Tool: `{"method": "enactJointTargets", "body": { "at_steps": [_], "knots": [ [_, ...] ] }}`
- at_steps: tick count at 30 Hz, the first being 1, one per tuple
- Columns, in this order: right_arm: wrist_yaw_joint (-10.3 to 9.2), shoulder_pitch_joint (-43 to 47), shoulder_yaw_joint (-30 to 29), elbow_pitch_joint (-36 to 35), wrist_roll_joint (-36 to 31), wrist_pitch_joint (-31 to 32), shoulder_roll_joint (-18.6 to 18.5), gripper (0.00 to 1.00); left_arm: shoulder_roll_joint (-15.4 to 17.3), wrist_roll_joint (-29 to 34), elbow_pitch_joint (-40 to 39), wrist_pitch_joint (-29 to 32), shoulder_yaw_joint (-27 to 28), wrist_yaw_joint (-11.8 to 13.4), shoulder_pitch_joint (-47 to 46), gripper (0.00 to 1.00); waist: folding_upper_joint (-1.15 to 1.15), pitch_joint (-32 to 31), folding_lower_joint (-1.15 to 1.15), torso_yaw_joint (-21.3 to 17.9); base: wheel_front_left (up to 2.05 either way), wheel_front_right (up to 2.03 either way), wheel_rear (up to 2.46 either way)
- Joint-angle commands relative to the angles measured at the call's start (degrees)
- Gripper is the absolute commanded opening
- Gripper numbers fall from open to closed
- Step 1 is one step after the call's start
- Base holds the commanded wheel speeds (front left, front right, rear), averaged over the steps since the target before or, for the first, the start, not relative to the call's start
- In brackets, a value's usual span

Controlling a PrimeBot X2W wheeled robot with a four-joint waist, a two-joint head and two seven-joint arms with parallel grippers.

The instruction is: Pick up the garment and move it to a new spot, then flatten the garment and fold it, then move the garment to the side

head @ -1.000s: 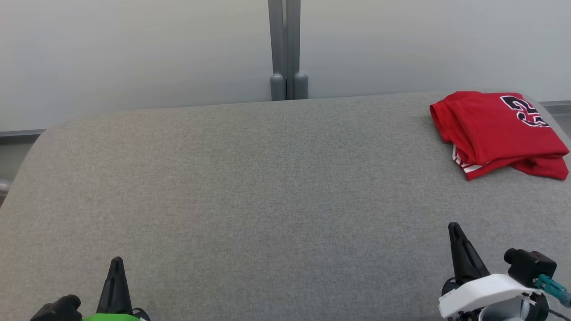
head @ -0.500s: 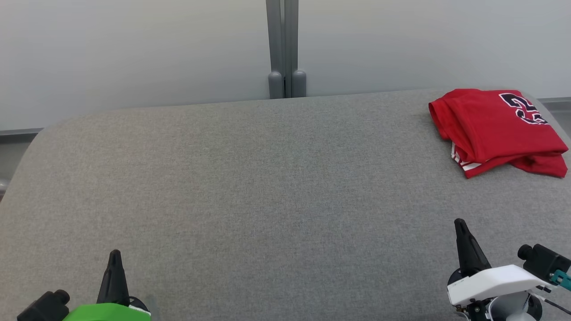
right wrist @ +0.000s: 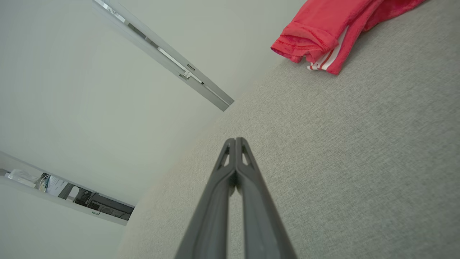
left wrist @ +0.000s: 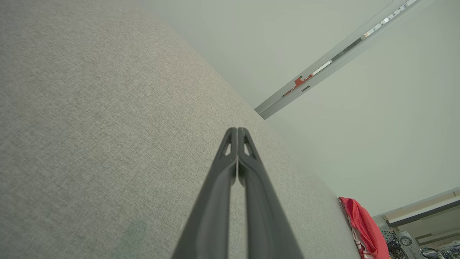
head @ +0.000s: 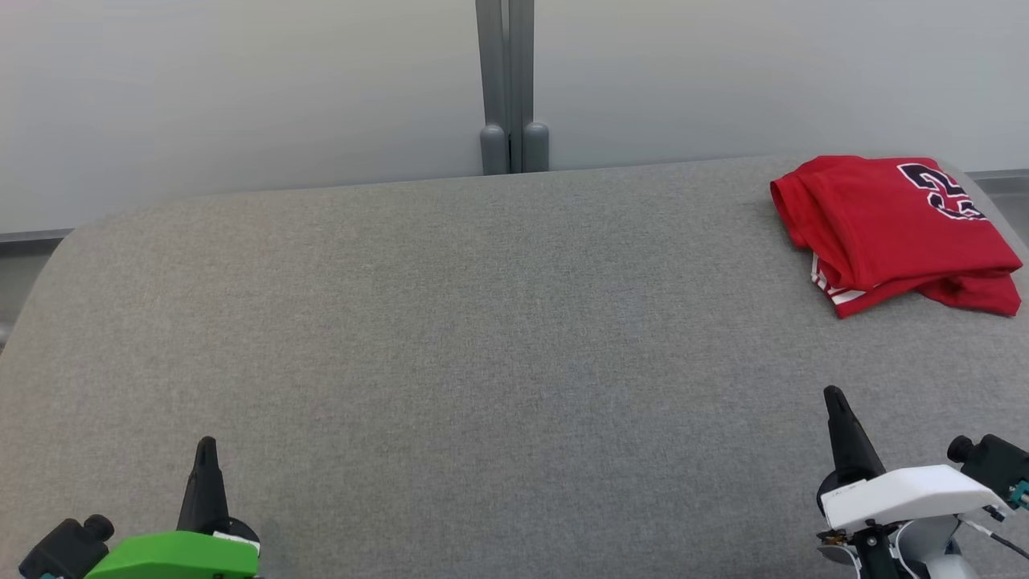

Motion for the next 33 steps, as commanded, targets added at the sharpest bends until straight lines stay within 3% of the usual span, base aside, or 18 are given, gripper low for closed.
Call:
{"method": "enactJointTargets", "body": {
  "at_steps": [1, 33],
  "knots": [
    [-0.01, -1.72, -0.37, -0.45, 2.07, 0.52, 0.01, 0.00, 0.37, -2.16, -0.79, 0.51, 0.31, -0.27, -1.77, 0.00, 0.00, 0.05, 0.00, -0.03, 0.00, 0.00, 0.00],
    [-0.01, -3.83, -2.42, 0.16, 21.17, 5.62, 0.41, 0.00, 0.45, -20.74, -0.90, 5.60, 0.61, -0.44, -4.35, 0.00, 0.00, 0.93, 0.00, -0.67, 0.00, 0.00, 0.00]
  ]
}}
